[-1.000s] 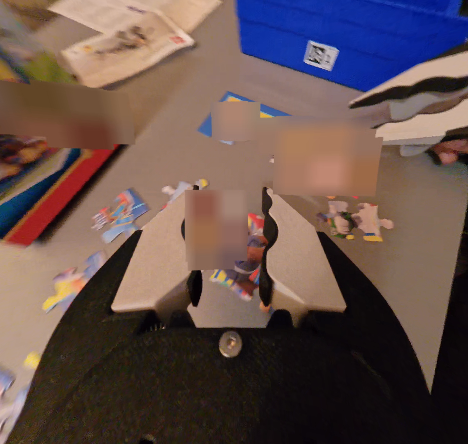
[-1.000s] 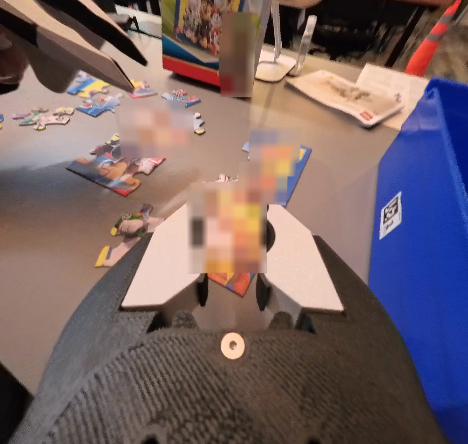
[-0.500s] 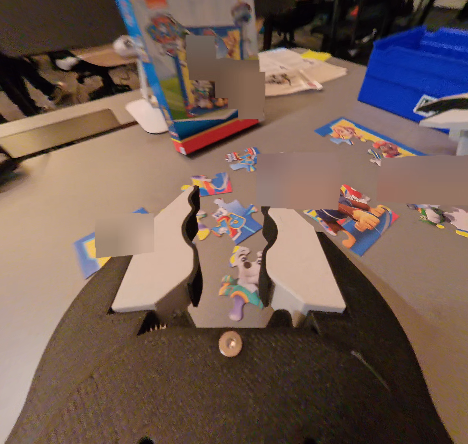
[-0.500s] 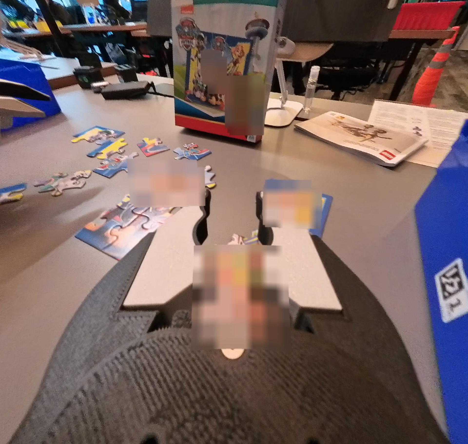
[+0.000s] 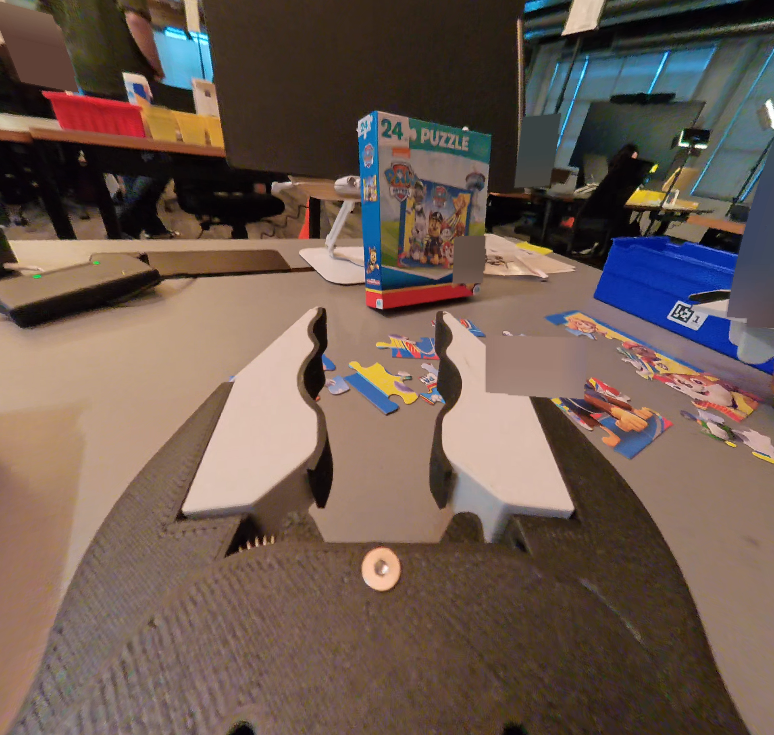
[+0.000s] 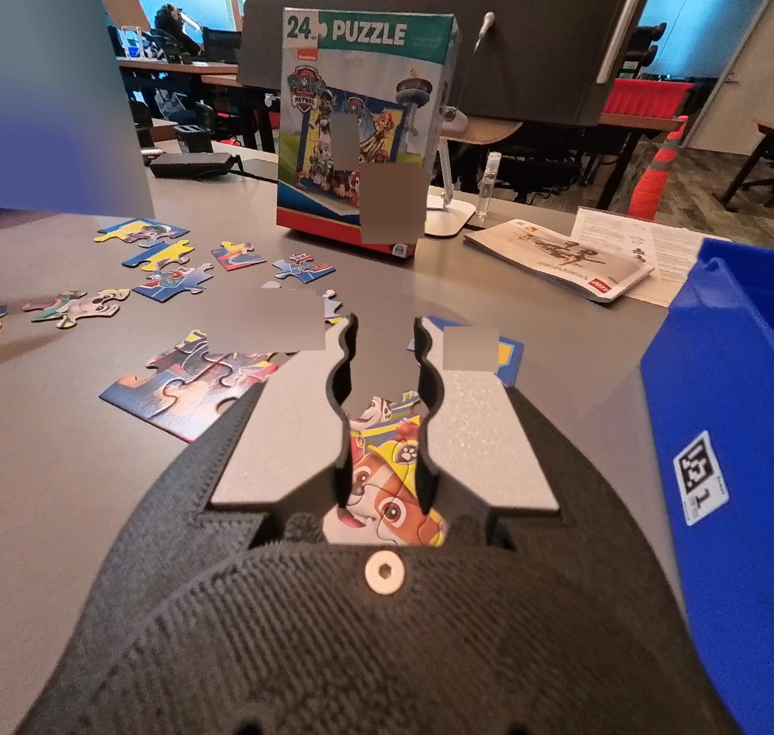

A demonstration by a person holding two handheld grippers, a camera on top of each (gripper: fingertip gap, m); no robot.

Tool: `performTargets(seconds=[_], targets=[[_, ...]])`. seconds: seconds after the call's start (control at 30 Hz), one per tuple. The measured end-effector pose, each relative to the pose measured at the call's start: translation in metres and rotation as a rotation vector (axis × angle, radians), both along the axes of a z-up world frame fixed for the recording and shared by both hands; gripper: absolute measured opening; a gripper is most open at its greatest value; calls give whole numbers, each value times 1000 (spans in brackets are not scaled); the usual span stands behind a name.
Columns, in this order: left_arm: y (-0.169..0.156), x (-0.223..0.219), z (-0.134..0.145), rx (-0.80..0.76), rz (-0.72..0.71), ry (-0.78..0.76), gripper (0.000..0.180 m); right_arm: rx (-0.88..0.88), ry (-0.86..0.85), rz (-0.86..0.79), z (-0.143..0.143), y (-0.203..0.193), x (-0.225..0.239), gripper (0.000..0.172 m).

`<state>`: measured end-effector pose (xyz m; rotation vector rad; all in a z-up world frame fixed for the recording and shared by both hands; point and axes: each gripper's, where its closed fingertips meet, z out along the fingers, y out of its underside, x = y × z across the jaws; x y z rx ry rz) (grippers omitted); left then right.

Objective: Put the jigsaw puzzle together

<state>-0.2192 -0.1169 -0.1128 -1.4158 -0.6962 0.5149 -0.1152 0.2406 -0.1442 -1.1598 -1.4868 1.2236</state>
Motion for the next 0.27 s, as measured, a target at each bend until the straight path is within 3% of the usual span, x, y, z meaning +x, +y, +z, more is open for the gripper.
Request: performTargets(seconds=[0.27], targets=[[-3, 3, 6, -19, 38, 66, 51, 104, -50, -3, -10, -8, -4, 25]])
